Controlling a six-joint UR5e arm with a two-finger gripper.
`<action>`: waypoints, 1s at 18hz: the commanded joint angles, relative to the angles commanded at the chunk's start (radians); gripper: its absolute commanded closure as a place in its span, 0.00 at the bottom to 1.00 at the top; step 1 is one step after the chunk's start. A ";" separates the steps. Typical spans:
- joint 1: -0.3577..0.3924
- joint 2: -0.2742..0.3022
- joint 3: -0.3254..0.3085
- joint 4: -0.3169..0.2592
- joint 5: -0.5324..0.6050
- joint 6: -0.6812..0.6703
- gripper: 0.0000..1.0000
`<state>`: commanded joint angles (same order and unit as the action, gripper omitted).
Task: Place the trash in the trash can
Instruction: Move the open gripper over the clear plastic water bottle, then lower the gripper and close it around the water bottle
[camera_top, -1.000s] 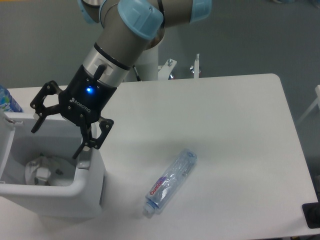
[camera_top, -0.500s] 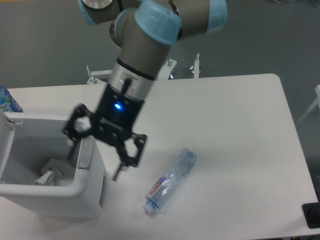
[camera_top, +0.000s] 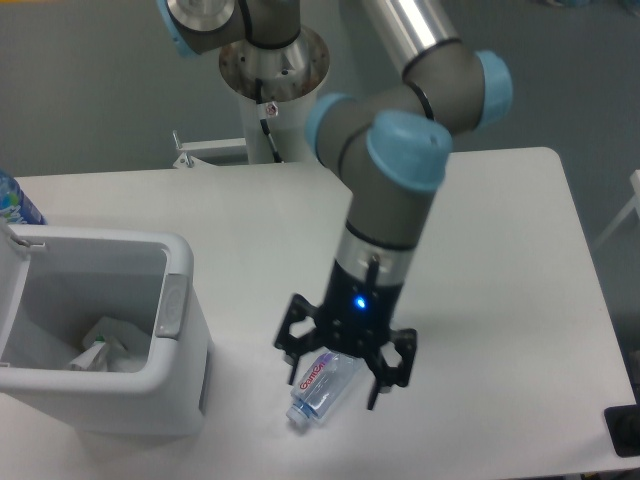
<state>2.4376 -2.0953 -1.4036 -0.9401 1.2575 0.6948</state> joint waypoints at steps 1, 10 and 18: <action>-0.009 -0.012 0.002 -0.008 0.037 0.002 0.00; -0.086 -0.065 0.005 -0.103 0.152 0.129 0.00; -0.112 -0.104 0.028 -0.114 0.221 0.149 0.00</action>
<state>2.3256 -2.1997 -1.3760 -1.0538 1.4787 0.8437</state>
